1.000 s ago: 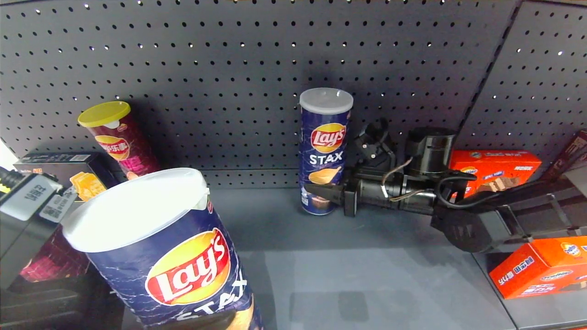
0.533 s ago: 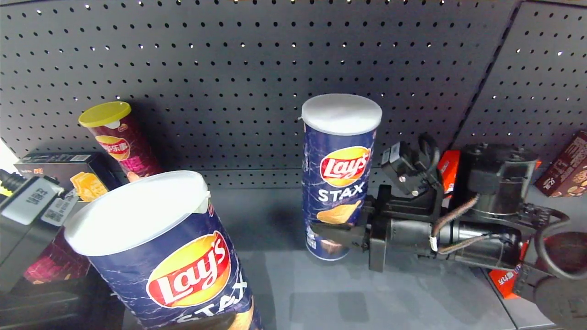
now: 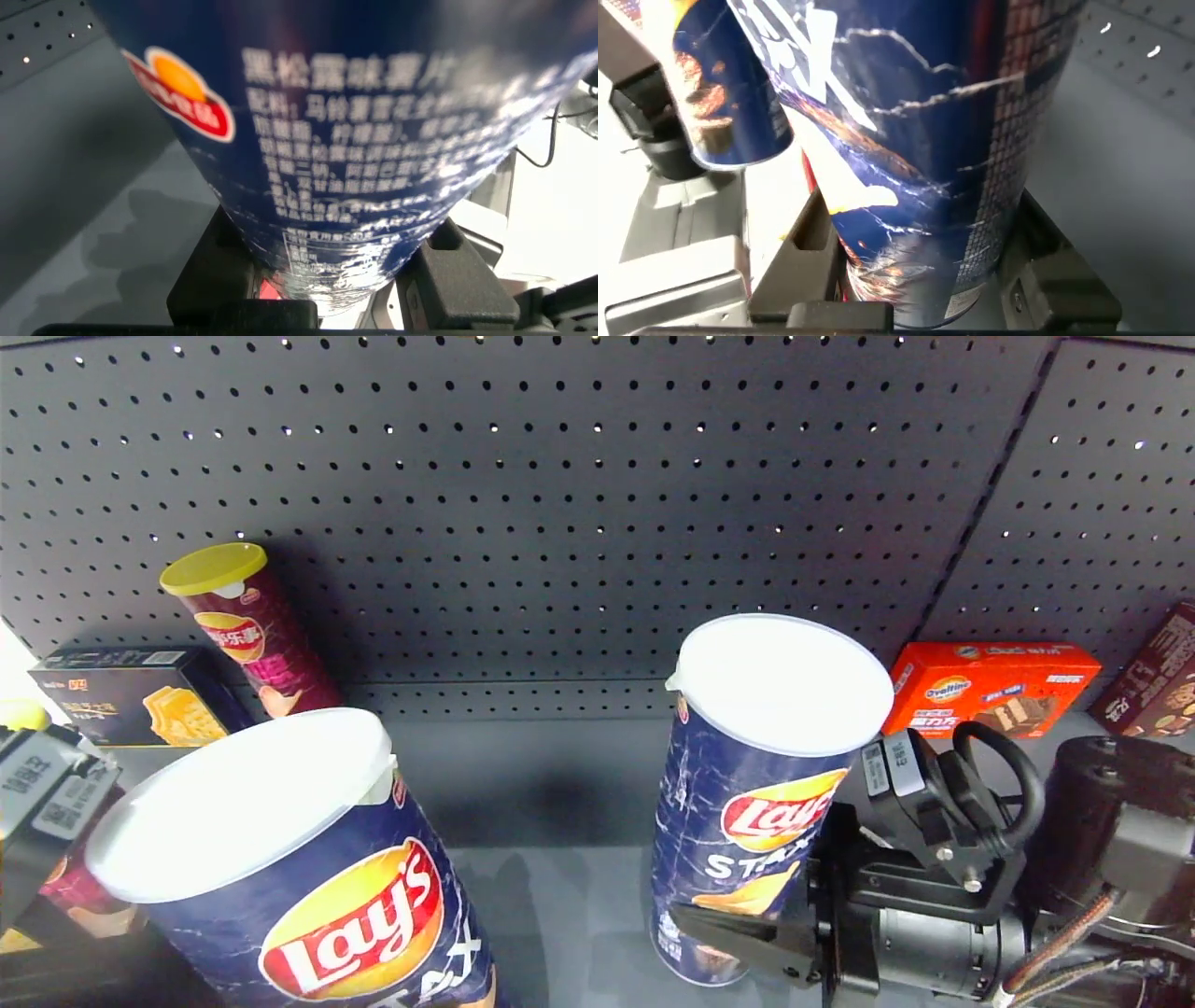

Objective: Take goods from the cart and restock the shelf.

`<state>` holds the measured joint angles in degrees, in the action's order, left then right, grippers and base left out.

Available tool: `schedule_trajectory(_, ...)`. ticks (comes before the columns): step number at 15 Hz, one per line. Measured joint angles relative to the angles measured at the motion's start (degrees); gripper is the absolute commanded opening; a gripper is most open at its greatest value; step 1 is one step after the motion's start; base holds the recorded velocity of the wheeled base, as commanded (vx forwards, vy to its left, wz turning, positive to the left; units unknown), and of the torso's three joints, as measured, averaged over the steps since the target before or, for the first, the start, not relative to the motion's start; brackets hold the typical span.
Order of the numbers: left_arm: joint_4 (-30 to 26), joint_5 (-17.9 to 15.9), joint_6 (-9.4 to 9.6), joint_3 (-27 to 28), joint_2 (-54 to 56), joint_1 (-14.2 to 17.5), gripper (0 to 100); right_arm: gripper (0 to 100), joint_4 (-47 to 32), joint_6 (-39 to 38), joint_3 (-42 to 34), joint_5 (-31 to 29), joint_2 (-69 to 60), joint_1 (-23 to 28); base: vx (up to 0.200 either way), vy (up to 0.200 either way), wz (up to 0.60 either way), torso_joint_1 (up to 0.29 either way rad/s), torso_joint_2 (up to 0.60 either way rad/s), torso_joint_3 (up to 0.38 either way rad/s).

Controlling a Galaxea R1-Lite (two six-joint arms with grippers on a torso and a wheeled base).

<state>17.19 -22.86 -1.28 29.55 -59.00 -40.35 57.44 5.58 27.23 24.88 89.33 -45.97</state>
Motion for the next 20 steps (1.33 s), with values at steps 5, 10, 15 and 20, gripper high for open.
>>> schedule_trajectory(5, -0.1, 0.8, 0.00, -2.1, 1.9, 0.0, 0, 0, 3.8, -0.9, -1.2, -1.1, 2.5, -1.2, 0.000, 0.000, 0.00, 0.000, 0.00, 0.000)
schedule_trajectory(10, -0.1, 0.8, -0.02, -2.2, 2.2, 0.1, 0, 0, 9.0, -1.8, -1.8, -1.2, 7.7, -1.0, 0.000, 0.000, 0.00, 0.000, 0.00, 0.000)
schedule_trajectory(15, 0.0, 0.8, -0.11, -2.2, 2.2, 0.1, 0, 0, 9.9, -1.8, -1.7, -1.1, 10.7, -0.6, 0.000, 0.000, 0.00, 0.000, 0.00, 0.000)
schedule_trajectory(20, 0.0, 0.8, -0.16, -2.3, 2.3, 0.1, 0, 0, 13.9, -1.5, -1.5, -1.8, 13.7, 0.0, 0.000, 0.000, 0.00, 0.000, 0.00, 0.000)
